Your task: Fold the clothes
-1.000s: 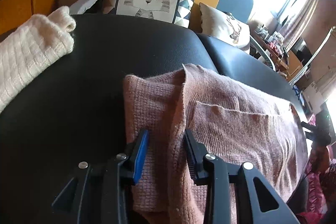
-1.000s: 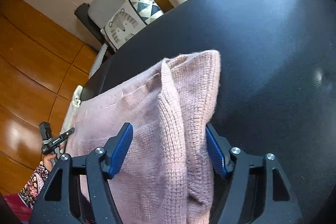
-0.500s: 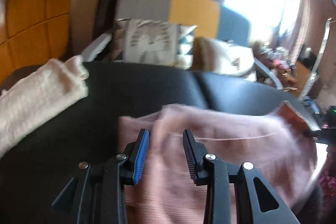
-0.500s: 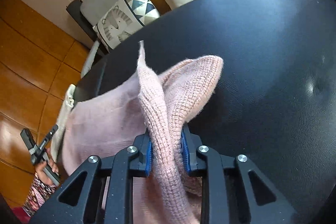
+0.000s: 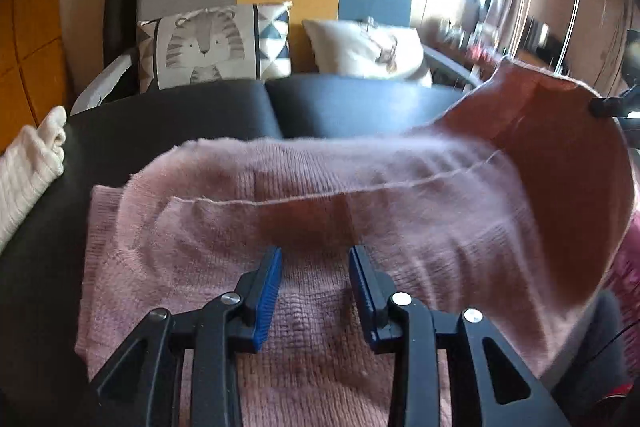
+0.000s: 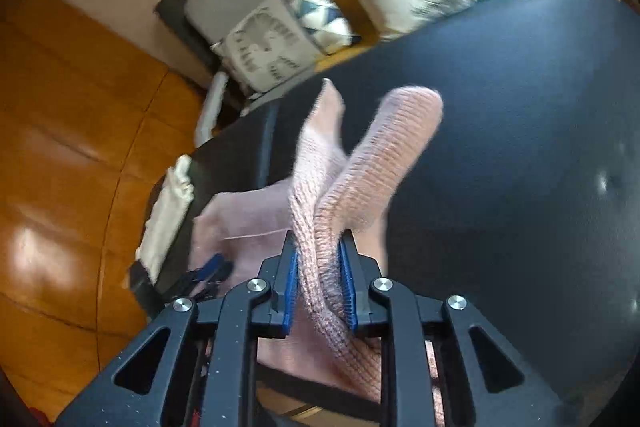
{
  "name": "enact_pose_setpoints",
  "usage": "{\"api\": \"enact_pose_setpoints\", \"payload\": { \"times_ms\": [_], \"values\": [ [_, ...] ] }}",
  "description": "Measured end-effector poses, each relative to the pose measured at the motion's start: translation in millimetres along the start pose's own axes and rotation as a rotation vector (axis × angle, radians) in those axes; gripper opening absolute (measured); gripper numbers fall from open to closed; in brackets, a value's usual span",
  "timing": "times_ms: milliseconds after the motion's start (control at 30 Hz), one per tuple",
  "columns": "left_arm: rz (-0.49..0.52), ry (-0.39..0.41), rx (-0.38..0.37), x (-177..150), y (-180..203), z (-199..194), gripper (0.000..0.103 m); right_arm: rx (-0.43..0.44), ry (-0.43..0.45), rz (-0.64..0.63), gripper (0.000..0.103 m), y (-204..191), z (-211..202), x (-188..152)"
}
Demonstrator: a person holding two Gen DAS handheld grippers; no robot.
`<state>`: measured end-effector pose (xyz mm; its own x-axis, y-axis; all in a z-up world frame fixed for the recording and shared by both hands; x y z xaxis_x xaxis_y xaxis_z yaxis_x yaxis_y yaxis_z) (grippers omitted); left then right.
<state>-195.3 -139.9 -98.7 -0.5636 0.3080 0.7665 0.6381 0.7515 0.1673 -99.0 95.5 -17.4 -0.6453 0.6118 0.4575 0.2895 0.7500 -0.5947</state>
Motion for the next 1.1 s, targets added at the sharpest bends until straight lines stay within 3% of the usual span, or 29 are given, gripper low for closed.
{"api": "enact_pose_setpoints", "payload": {
  "times_ms": [33, 100, 233, 300, 400, 467, 500, 600, 733, 833, 933, 1100],
  "values": [
    [-0.026, 0.018, -0.009, 1.7, -5.1, -5.6, 0.035, 0.015, -0.006, -0.014, 0.017, -17.2, 1.0, 1.4],
    [-0.089, 0.045, -0.034, 2.1, -16.2, -17.1, 0.035, 0.084, -0.022, -0.031, 0.002, -58.9, 9.1, 5.1],
    [-0.208, 0.063, -0.061, -5.0, -42.1, -31.2, 0.035, 0.112, -0.069, -0.181, 0.002, -140.0, 42.3, 2.8],
    [-0.265, 0.053, -0.080, -11.7, -49.4, -31.2, 0.035, 0.094, -0.070, -0.255, 0.002, -157.7, 53.4, -2.7],
    [-0.320, 0.058, -0.145, -19.4, -46.6, -32.9, 0.035, -0.034, -0.040, -0.341, 0.004, -141.5, 62.3, -8.2],
    [-0.316, 0.039, -0.174, -22.1, -36.3, -28.1, 0.035, -0.138, -0.025, -0.361, 0.016, -115.0, 68.5, -12.3],
    [-0.315, 0.029, -0.192, -22.2, -28.7, -25.2, 0.035, -0.174, -0.034, -0.351, 0.020, -98.1, 71.2, -16.6],
    [-0.321, 0.012, -0.267, -17.5, -1.6, -22.8, 0.035, -0.247, -0.047, -0.297, 0.021, -48.3, 75.1, -29.5],
    [-0.320, -0.018, -0.378, -9.4, 40.9, -21.5, 0.036, -0.164, -0.060, -0.188, 0.021, -17.7, 73.5, -46.4],
    [-0.340, -0.093, -0.474, -6.6, 76.3, -10.8, 0.043, -0.189, -0.073, -0.213, 0.021, 0.5, 76.3, -60.2],
    [-0.350, -0.190, -0.506, -10.8, 105.2, 8.0, 0.057, -0.119, -0.106, -0.246, 0.021, 0.9, 80.8, -79.5],
    [-0.387, -0.281, -0.550, -11.4, 138.2, 28.6, 0.065, -0.011, -0.167, -0.248, 0.021, 7.7, 83.8, -111.0]
  ]
}}
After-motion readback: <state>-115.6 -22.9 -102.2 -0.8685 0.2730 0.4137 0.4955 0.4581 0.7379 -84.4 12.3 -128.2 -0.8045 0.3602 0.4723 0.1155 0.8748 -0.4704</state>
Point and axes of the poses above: each gripper's, at about its wrist camera, not at the fingertips, and z roughly the way its jaws point, y to its right, x to its top, the point moved 9 cm from there along z, roughly the way its jaws point, and after that the axes turned 6 degrees about y, right-handed, at the moved point
